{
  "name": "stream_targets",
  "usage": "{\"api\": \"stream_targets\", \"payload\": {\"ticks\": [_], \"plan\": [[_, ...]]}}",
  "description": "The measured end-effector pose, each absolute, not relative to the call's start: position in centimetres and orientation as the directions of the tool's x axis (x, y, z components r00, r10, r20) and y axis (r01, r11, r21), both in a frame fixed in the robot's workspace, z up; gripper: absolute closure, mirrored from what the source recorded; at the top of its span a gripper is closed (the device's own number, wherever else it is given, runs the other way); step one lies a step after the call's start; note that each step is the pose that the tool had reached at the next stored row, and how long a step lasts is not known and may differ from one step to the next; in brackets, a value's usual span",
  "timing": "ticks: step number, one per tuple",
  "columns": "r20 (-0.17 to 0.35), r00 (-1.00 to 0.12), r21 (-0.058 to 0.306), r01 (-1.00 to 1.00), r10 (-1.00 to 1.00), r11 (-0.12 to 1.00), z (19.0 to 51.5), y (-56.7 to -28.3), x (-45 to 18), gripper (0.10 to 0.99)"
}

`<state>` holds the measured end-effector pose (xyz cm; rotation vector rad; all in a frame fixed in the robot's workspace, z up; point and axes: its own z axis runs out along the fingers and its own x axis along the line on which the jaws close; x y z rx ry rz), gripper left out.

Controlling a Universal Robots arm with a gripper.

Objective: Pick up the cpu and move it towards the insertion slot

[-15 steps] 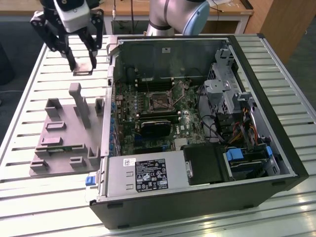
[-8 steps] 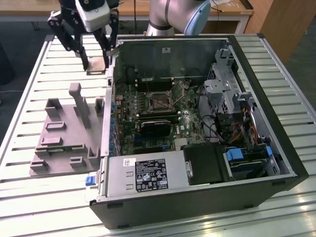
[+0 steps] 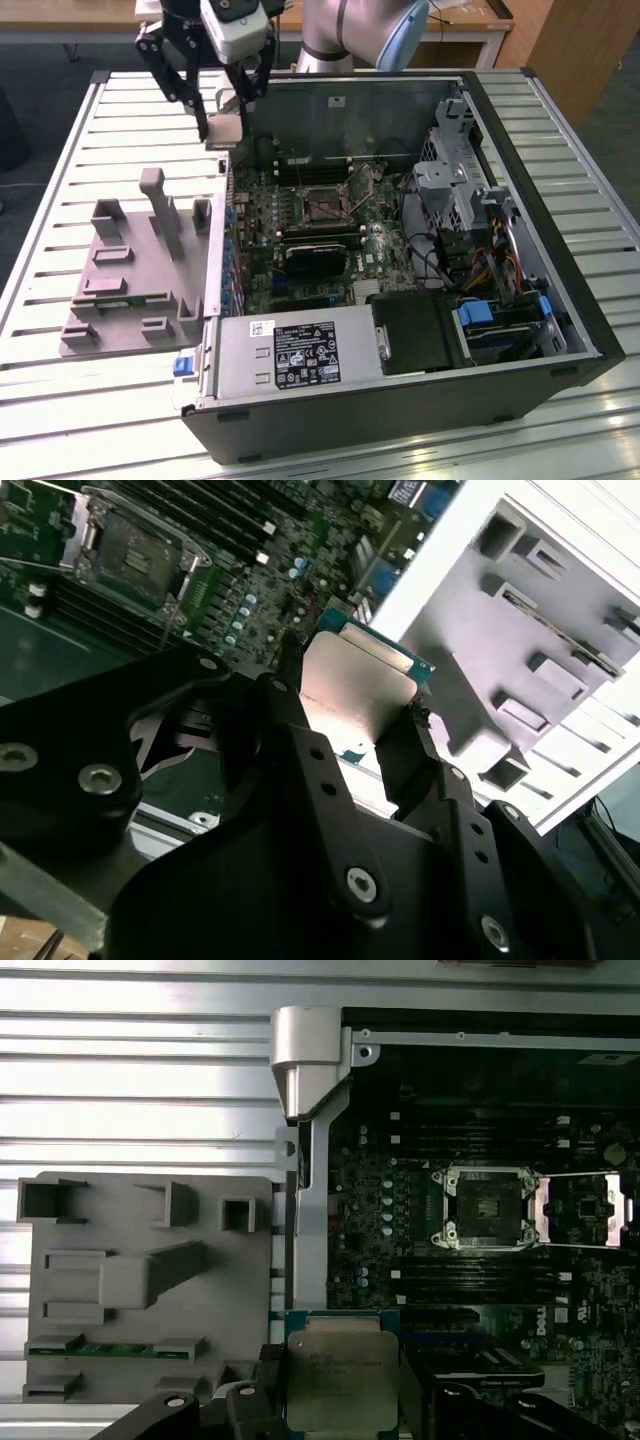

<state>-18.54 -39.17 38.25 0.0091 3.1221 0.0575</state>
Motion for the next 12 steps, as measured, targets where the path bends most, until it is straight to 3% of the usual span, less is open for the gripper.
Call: {"api": "stream_targets", "payload": {"ticks": [12], "plan": [[-0.011,-1.000,0.037,0.006,0.006,0.999,38.3,-39.2,-13.1,0.549]]}}
